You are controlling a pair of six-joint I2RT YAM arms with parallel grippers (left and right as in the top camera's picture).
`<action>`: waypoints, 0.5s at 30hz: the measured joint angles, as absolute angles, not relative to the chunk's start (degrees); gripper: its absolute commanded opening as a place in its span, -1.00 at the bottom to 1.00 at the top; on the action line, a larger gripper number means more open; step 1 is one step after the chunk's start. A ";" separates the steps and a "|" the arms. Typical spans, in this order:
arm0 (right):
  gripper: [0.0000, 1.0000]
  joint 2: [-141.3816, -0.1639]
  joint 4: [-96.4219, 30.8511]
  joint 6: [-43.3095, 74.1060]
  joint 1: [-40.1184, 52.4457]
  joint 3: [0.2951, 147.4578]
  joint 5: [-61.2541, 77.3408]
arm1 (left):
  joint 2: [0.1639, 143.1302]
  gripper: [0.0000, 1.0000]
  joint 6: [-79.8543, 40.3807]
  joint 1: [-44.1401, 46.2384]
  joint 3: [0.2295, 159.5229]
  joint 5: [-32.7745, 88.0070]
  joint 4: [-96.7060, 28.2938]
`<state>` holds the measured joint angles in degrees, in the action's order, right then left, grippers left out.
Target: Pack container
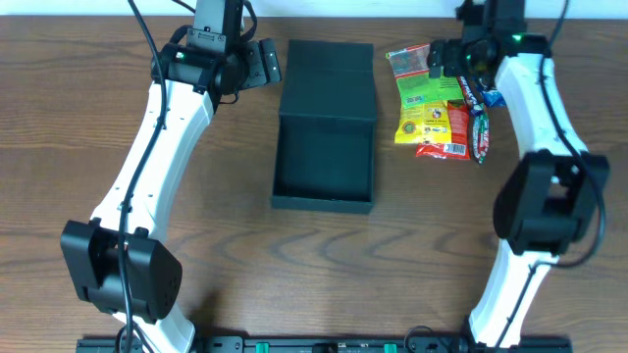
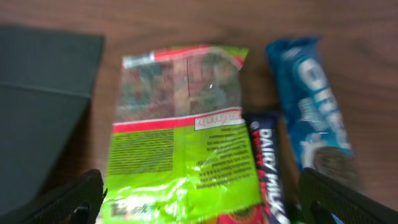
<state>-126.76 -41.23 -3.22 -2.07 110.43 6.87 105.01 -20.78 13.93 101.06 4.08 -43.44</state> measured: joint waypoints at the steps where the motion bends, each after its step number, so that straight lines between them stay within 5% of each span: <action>1: 0.98 -128.31 -41.19 -3.44 -2.07 110.56 6.92 | 105.01 0.90 -20.78 13.93 101.06 4.08 -43.44; 8: 0.88 -133.69 -40.95 -4.89 -1.93 110.59 7.18 | 105.01 0.91 -20.78 13.93 101.06 4.08 -43.44; 13: 0.08 -134.63 -39.27 -5.39 -1.83 110.93 7.90 | 105.01 0.90 -20.78 13.93 101.06 4.08 -43.59; 15: -0.06 -134.65 -39.11 -5.80 -1.83 110.96 7.99 | 105.01 0.90 -20.78 13.93 101.06 4.08 -43.94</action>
<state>-134.65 -39.11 -5.80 -1.83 110.96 7.99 105.01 -20.78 13.93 101.06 4.08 -43.94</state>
